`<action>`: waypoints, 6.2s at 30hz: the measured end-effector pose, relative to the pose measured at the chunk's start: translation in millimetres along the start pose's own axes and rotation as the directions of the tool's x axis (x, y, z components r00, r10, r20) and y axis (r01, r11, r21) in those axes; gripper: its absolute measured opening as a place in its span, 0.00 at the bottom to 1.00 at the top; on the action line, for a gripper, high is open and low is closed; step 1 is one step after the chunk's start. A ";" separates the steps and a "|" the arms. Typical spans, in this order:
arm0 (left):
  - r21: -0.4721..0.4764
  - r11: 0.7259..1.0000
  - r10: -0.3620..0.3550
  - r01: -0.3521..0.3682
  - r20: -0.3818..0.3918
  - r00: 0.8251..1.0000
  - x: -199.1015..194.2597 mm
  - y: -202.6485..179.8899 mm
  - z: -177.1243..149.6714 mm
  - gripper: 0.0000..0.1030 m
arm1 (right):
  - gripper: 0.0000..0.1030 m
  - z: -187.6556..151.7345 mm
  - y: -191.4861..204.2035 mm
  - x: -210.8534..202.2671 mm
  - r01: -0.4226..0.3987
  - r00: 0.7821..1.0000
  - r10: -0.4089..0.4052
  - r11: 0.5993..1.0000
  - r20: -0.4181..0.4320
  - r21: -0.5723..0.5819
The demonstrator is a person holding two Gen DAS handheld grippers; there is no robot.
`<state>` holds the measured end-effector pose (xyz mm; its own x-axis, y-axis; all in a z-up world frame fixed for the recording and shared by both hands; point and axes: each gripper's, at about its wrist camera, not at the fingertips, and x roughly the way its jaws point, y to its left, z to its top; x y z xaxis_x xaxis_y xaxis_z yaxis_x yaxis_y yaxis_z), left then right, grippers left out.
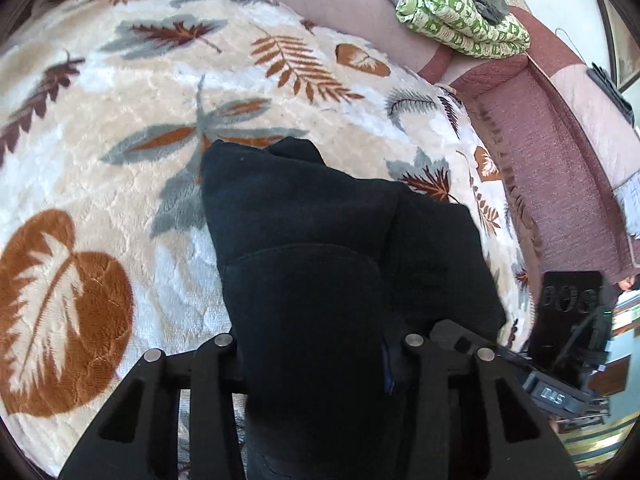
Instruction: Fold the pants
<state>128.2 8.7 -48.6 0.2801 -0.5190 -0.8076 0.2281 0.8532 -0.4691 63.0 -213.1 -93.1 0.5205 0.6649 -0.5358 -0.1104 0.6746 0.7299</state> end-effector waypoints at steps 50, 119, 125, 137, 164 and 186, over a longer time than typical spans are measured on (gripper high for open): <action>-0.003 0.993 0.117 -0.117 0.087 0.989 19.7 15.6 144.6 0.62 | 0.55 170.6 -35.7 1.3 0.173 0.951 -0.182 0.983 0.252 0.059; 0.007 0.862 0.468 -0.507 0.374 0.801 -69.2 -37.2 -83.6 1.00 | 0.80 -32.4 53.4 -4.5 0.541 0.836 -0.523 0.836 0.167 -0.092; -0.004 0.872 0.465 -0.490 0.322 0.824 -60.3 -27.6 -81.6 1.00 | 0.81 -32.8 53.5 0.7 0.544 0.835 -0.527 0.833 0.154 -0.102; 0.009 0.879 0.461 -0.477 0.242 0.854 -38.0 -17.1 -79.1 1.00 | 0.82 -33.0 47.3 7.6 0.549 0.834 -0.536 0.830 0.133 -0.097; 0.113 0.910 0.379 -0.398 0.160 0.912 -11.6 13.2 -87.6 0.85 | 0.84 142.9 21.6 20.1 0.528 0.844 -0.508 0.845 0.173 -0.092; 0.131 0.940 0.292 -0.316 0.174 0.941 31.3 -41.9 69.3 0.86 | 0.49 191.2 -68.3 48.5 0.158 0.987 -0.160 0.984 0.014 0.078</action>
<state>192.1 -47.0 -29.4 0.4923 -0.2484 -0.8342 0.2480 0.9587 -0.1391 257.7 -288.3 -87.7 0.5434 0.5442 -0.6392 0.0396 0.7440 0.6670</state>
